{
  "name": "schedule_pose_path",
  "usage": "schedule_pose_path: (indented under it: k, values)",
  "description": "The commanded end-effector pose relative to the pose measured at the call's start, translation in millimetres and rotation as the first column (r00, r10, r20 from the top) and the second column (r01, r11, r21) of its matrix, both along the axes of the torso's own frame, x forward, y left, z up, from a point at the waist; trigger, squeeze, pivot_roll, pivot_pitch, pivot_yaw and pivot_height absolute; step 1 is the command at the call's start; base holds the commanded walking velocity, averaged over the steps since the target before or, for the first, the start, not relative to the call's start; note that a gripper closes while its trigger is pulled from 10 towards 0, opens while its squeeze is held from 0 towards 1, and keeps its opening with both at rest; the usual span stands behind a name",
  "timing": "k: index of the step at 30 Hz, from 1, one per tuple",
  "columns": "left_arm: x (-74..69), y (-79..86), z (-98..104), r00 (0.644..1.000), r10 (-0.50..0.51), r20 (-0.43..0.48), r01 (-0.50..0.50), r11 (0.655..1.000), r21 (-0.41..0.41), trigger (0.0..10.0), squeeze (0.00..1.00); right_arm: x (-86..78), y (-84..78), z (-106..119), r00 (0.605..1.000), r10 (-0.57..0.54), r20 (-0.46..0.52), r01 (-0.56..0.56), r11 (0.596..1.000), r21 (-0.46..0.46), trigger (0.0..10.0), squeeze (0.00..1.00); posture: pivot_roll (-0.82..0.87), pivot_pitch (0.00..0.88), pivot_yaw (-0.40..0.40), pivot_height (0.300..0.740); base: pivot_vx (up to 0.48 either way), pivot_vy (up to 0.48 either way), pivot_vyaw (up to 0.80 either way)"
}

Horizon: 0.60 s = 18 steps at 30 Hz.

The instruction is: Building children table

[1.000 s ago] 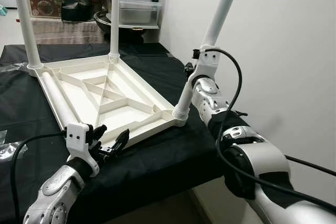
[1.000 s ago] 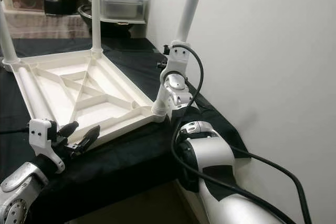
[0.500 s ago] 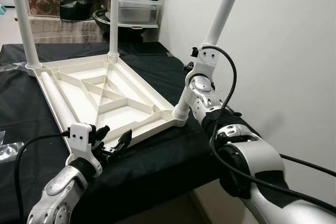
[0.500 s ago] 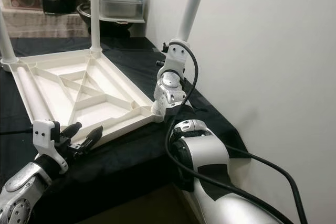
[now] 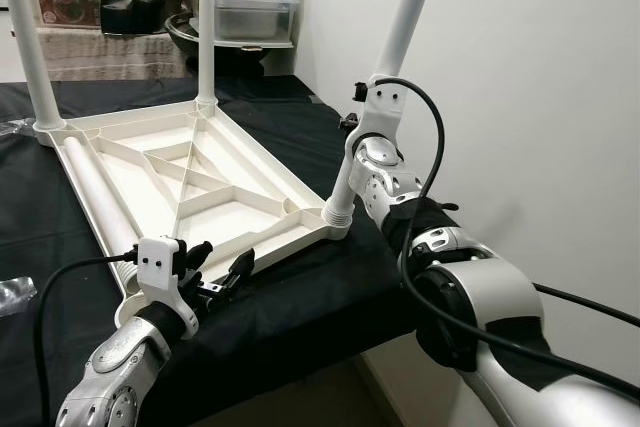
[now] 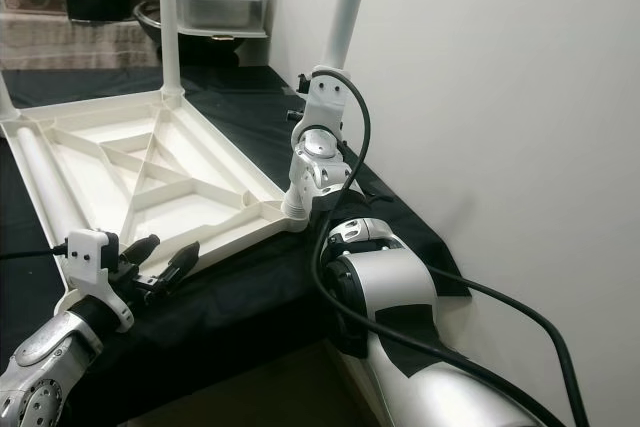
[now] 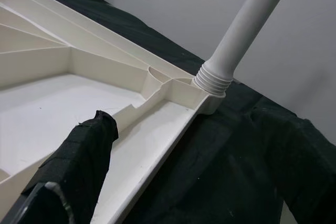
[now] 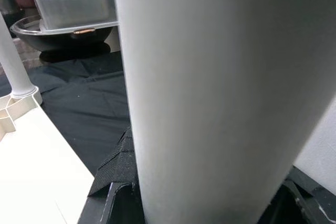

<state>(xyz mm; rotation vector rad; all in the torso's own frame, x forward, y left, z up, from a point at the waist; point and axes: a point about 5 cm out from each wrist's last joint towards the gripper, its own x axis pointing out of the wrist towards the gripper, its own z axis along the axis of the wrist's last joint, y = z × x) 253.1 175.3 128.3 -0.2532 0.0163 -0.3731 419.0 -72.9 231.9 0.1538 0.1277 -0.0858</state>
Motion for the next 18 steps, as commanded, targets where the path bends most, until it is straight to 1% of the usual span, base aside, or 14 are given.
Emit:
schedule_pose_path:
  k: [1,10,11,12,13,18]
  values:
    - [1.6,-4.9,-0.3,1.000,-0.008,0.007,0.008,1.000,0.009,10.0,0.00,-9.1,8.2,-41.3,0.980,0.060,-0.189,-0.060,0.998,0.007,10.0,0.00,0.05,0.000,-0.180,0.740,0.000,0.000,0.00]
    - [2.4,-5.1,-0.5,1.000,-0.010,0.006,0.010,1.000,0.012,10.0,0.00,-6.2,4.9,-34.0,0.983,0.087,-0.161,-0.092,0.996,-0.020,10.0,0.00,0.05,0.000,-0.180,0.740,0.000,0.000,0.00]
    - [2.6,-5.4,-0.7,1.000,-0.011,0.006,0.011,1.000,0.012,10.0,0.00,-5.6,5.9,-31.6,0.983,0.109,-0.151,-0.116,0.993,-0.032,10.0,0.00,0.05,0.000,-0.180,0.740,0.000,0.000,0.00]
    - [2.6,-5.4,-0.7,1.000,-0.011,0.006,0.011,1.000,0.012,10.0,0.00,-5.6,5.9,-31.6,0.983,0.109,-0.151,-0.116,0.993,-0.032,10.0,0.00,0.05,0.000,-0.180,0.740,0.000,0.000,0.00]
    - [2.5,-5.9,-1.1,1.000,-0.013,0.004,0.013,1.000,0.012,10.0,0.00,-5.0,6.9,-29.1,0.980,0.136,-0.143,-0.145,0.988,-0.053,10.0,0.00,0.06,0.000,-0.183,0.740,0.000,0.000,0.00]
    - [2.3,-6.1,-1.4,1.000,-0.013,0.003,0.013,1.000,0.013,10.0,0.00,-4.8,5.6,-29.4,0.980,0.132,-0.147,-0.142,0.988,-0.055,10.0,0.00,0.06,0.000,-0.183,0.740,0.000,0.000,0.00]
